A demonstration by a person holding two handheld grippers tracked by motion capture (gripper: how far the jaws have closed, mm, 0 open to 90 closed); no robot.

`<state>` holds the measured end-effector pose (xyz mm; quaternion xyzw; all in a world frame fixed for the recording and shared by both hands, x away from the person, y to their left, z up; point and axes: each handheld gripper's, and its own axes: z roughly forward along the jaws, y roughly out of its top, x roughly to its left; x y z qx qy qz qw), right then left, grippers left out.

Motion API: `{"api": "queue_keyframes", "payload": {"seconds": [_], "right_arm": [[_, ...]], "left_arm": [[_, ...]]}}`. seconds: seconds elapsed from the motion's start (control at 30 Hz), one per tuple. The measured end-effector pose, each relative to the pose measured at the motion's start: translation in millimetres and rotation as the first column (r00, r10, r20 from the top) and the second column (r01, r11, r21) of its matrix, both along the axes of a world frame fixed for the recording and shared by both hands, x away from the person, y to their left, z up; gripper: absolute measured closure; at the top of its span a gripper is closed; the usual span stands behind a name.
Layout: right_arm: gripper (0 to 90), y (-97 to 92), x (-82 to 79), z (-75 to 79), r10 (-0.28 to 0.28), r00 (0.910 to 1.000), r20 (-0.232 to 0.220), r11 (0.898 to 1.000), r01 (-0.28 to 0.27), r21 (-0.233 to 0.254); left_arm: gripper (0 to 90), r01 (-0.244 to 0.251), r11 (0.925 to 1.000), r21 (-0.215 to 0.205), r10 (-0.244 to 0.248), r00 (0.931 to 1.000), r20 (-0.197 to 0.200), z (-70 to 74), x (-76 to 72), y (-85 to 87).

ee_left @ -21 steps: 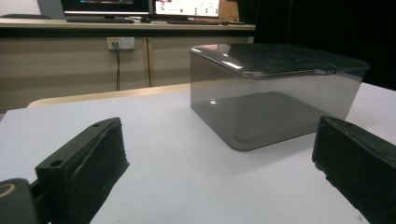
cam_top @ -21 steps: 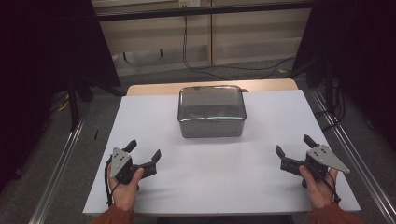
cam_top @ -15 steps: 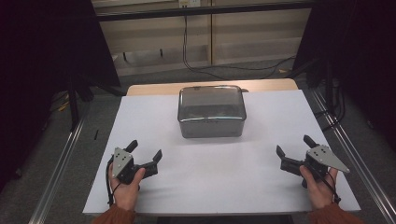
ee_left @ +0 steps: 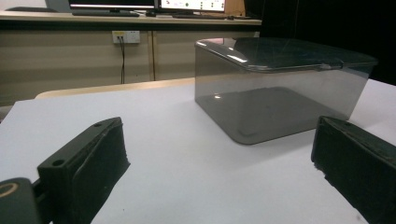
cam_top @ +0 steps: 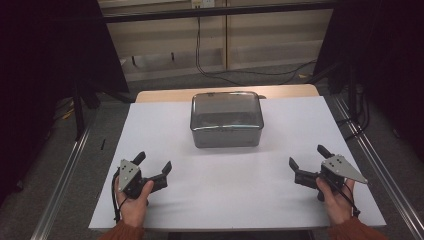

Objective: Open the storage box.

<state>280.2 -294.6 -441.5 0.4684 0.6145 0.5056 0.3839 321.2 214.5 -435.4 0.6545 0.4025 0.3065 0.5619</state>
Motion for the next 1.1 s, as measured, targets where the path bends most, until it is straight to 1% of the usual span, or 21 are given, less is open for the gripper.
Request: {"api": "queue_keyframes", "payload": {"seconds": [0.03, 0.07, 0.1, 0.13, 0.2, 0.27, 0.43, 0.53, 0.57, 0.73, 0.77, 0.8, 0.83, 0.9, 0.93, 1.03, 1.1], "right_arm": [[0.4, 0.0, 0.0, 0.0, 0.0, 1.0, 0.0, 1.0, 0.0, 0.0], [0.8, 5.4, 0.1, -1.1, 0.015, 0.9994, -0.03, 1.0, -0.015, 0.0], [0.9, 5.4, 0.1, -1.1, 0.015, 0.9994, -0.03, 1.0, -0.015, 0.0], [0.0, 11.0, 0.5, -0.5, 0.039, 0.9991, -0.015, 0.999, -0.039, -0.014], [0.2, 15.6, 2.4, 1.0, 0.05, 0.9987, -0.001, 0.999, -0.05, -0.016], [0.2, 19.3, 4.8, 2.0, 0.065, 0.9978, 0.016, 0.997, -0.065, -0.031], [0.3, 27.0, 8.7, 2.1, 0.09, 0.9957, 0.022, 0.995, -0.089, -0.038], [0.2, 31.6, 10.8, 2.7, 0.105, 0.994, 0.031, 0.993, -0.103, -0.056], [0.2, 33.5, 12.0, 2.7, 0.109, 0.9935, 0.034, 0.993, -0.107, -0.053], [0.1, 45.2, 18.5, 2.5, 0.146, 0.9888, 0.028, 0.988, -0.145, -0.045], [0.1, 45.2, 18.5, 2.5, 0.146, 0.9888, 0.028, 0.988, -0.145, -0.045], [0.0, 50.5, 21.3, 2.9, 0.17, 0.9853, 0.016, 0.985, -0.169, -0.045], [0.0, 52.5, 23.2, 3.2, 0.184, 0.9828, 0.01, 0.982, -0.184, -0.045], [0.0, 54.8, 25.0, 3.3, 0.187, 0.9824, 0.012, 0.981, -0.186, -0.052], [0.0, 58.6, 28.4, 3.7, 0.195, 0.9807, 0.012, 0.98, -0.194, -0.044], [0.0, 64.3, 32.7, 4.9, 0.204, 0.9789, 0.012, 0.978, -0.203, -0.047], [0.0, 68.3, 35.2, 5.6, 0.212, 0.9771, 0.012, 0.976, -0.212, -0.051]], "left_arm": [[3.1, 0.0, 1.0, 0.0, 0.0, 1.0, 0.0, 0.0, 0.0, 0.0], [3.1, 0.001, 1.0, 0.0, -0.001, 1.0, -0.001, 0.1, 0.1, -0.1], [3.1, 0.001, 1.0, 0.003, -0.001, 1.0, 0.0, 0.3, 0.0, -0.3], [3.1, 0.004, 1.0, 0.002, -0.004, 1.0, 0.002, 0.7, -0.1, -0.5], [3.1, 0.013, 0.9999, 0.001, -0.013, 0.9999, 0.003, 0.8, 0.4, -1.7], [3.1, 0.022, 0.9997, 0.006, -0.022, 0.9998, -0.005, 0.4, 1.0, -3.6], [3.3, 0.032, 0.9995, 0.007, -0.032, 0.9994, -0.01, 0.4, 1.0, -4.5], [3.3, 0.035, 0.9994, 0.002, -0.035, 0.9993, -0.011, 0.2, 1.0, -4.8], [3.3, 0.037, 0.9993, 0.005, -0.037, 0.9993, -0.01, 0.1, 1.3, -5.1], [3.6, 0.044, 0.999, 0.001, -0.044, 0.999, -0.01, 0.4, 0.6, -5.4], [3.6, 0.047, 0.9989, -0.006, -0.047, 0.9988, -0.013, 0.5, 0.1, -5.1], [3.9, 0.052, 0.9986, -0.008, -0.052, 0.9986, -0.011, 0.8, -0.4, -5.4], [3.8, 0.051, 0.9987, 0.0, -0.051, 0.9987, -0.006, 1.2, -1.0, -5.9], [3.9, 0.055, 0.9985, -0.002, -0.055, 0.9985, -0.001, 1.7, -1.4, -7.2], [3.8, 0.056, 0.9984, 0.003, -0.056, 0.9984, 0.001, 1.6, -1.4, -7.6], [3.9, 0.058, 0.9983, 0.006, -0.058, 0.9983, -0.006, 1.0, -0.6, -7.1], [3.9, 0.053, 0.9985, 0.011, -0.053, 0.9986, -0.004, 1.2, -0.7, -6.9]]}}
